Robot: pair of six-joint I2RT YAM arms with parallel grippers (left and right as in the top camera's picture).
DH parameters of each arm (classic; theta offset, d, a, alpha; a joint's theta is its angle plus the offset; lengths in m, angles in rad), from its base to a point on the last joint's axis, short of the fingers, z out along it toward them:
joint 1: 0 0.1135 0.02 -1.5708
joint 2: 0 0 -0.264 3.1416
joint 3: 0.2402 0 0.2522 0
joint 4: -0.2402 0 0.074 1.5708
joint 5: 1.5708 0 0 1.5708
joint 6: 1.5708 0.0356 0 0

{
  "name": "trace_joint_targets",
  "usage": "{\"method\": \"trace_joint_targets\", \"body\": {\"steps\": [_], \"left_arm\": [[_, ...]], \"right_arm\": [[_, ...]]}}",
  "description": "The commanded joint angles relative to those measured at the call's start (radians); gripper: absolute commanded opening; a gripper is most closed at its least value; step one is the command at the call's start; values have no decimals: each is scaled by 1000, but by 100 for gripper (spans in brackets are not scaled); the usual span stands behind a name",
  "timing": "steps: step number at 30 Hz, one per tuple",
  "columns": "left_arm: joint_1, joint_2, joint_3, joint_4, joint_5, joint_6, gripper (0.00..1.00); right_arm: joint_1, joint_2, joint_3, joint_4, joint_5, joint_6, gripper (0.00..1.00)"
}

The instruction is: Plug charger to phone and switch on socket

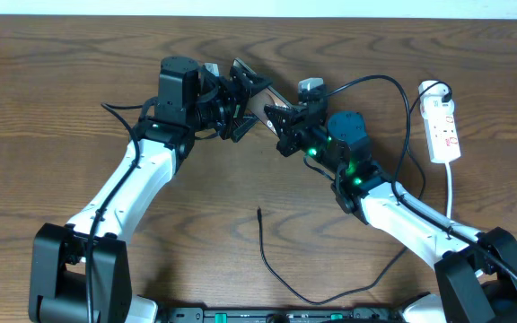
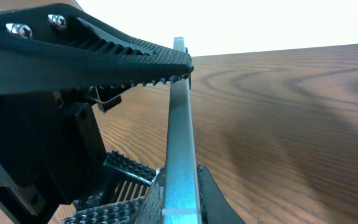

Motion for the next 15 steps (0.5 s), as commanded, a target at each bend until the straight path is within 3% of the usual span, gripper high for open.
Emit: {"method": "trace_joint_targets", "body": {"steps": [1, 7, 15], "left_arm": [[-4, -24, 13, 11, 10, 8, 91], [-1, -24, 13, 15, 39, 8, 92], [25, -24, 13, 31, 164, 27, 92]], "right_arm": [[11, 1, 13, 9, -48, 11, 1], [-1, 1, 13, 36, -42, 20, 1], [-62, 1, 13, 48, -12, 149, 1]]}}
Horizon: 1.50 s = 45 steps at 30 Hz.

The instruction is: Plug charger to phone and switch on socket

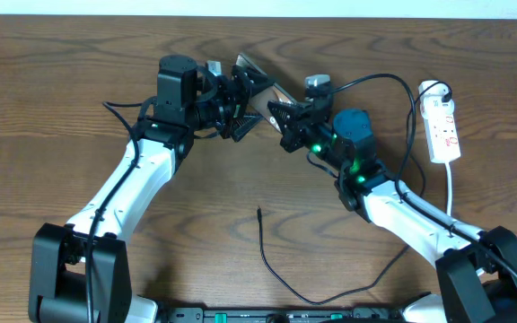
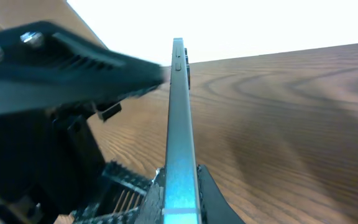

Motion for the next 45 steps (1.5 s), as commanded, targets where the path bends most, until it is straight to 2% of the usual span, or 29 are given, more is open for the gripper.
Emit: {"method": "trace_joint_targets", "body": {"steps": [1, 7, 13, 19, 28, 36, 45], "left_arm": [[19, -24, 13, 6, 100, 25, 92], [24, -24, 13, 6, 118, 36, 92], [48, -24, 13, 40, 134, 49, 92], [95, -24, 13, 59, 150, 69, 92], [135, -24, 13, 80, 92, 163, 92], [135, -24, 13, 113, 62, 164, 92], [135, -24, 13, 140, 31, 154, 92]], "right_arm": [[-38, -2, 13, 26, 6, 108, 1], [-94, -2, 13, 52, 7, 249, 1], [-123, -2, 13, 39, 29, 652, 2], [-119, -2, 13, 47, -11, 909, 2], [-37, -2, 13, 147, -53, 1047, 1], [34, -2, 13, 145, 9, 1255, 2], [99, -2, 13, 145, 89, 1361, 2]]}}
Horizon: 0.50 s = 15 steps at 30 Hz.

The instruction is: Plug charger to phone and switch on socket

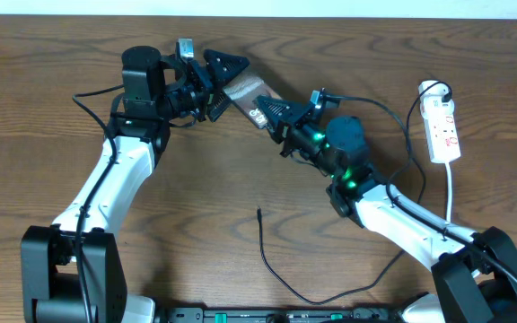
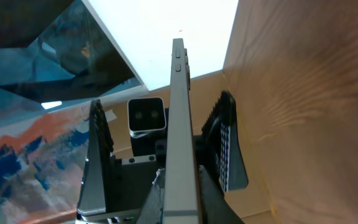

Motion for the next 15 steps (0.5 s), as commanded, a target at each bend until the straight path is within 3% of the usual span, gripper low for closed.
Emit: {"method": "trace_joint_targets", "body": {"steps": [1, 15], "left_arm": [[4, -24, 13, 4, -24, -2, 92], [4, -24, 13, 5, -121, -187, 92]], "right_arm": [[21, -3, 14, 16, 68, 62, 1], [63, -3, 14, 16, 131, 183, 1]]}}
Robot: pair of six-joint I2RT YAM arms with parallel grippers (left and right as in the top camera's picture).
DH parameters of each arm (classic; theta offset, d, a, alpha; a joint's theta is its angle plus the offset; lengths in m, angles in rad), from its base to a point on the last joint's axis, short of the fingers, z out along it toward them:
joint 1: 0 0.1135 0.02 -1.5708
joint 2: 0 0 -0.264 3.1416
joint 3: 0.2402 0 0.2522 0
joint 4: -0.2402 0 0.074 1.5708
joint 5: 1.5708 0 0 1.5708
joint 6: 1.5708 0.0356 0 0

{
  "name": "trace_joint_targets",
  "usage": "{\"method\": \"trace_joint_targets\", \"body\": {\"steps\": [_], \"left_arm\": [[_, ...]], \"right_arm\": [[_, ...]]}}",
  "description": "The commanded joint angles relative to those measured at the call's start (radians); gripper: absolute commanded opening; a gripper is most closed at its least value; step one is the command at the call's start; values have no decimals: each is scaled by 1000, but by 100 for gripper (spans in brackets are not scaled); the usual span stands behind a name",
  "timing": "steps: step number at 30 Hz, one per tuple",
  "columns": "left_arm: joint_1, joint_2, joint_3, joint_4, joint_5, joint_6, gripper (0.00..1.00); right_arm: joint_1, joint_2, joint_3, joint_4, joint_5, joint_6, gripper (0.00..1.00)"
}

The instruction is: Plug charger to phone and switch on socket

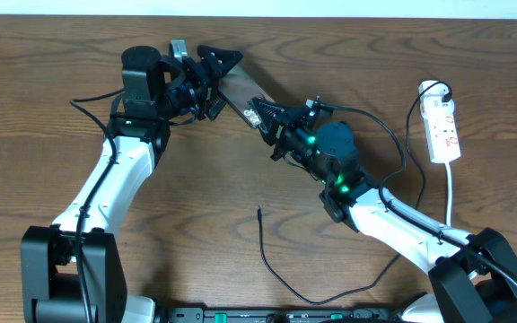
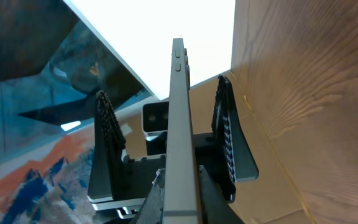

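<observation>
My right gripper (image 1: 272,119) (image 2: 179,202) is shut on the near end of the phone (image 1: 240,88), which the right wrist view shows edge-on as a grey slab (image 2: 180,124). At the phone's far end my left gripper (image 1: 221,81) stands open, its toothed fingers (image 2: 106,137) on either side of the slab with a gap on both sides. On the table in front lies the black charger cable with its free plug tip (image 1: 258,213). A white socket strip (image 1: 444,126) lies at the right.
From the plug tip the charger cable loops toward the front edge (image 1: 312,301) and then runs under my right arm. A white cord (image 1: 451,197) trails down from the socket strip. Black arm cables arch over the table behind my right wrist (image 1: 375,81).
My right gripper, still holding the phone, has shifted slightly left. My left gripper's fingers reach further along the phone and stand a little closer to it, still open.
At first both grippers met at the phone near the table's back middle, a left finger lying across its far end. Then the left gripper was blurred beside it. Later the left arm stood further left, fingers open astride the phone, as now.
</observation>
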Motion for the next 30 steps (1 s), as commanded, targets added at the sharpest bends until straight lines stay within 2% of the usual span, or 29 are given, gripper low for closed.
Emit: {"method": "trace_joint_targets", "body": {"steps": [1, 2, 6, 7, 11, 18, 30], "left_arm": [[4, -24, 13, 2, -24, -58, 92], [4, -24, 13, 2, -24, -58, 91], [3, -24, 13, 2, -23, -58, 74], [3, -24, 13, 2, -23, -58, 73], [0, -24, 13, 2, -23, -58, 51], [-3, -24, 13, 2, -23, -58, 48], [-10, -24, 13, 2, -24, -54, 19]], "right_arm": [[14, -3, 14, 16, 32, 36, 2], [18, -3, 14, 16, 34, 36, 2], [29, -3, 14, 16, 39, 35, 2], [31, -3, 14, 16, 40, 35, 2], [42, -3, 14, 16, 54, 35, 2], [58, -3, 14, 15, 64, 34, 1], [75, -3, 14, 15, 90, 23, 2]]}}
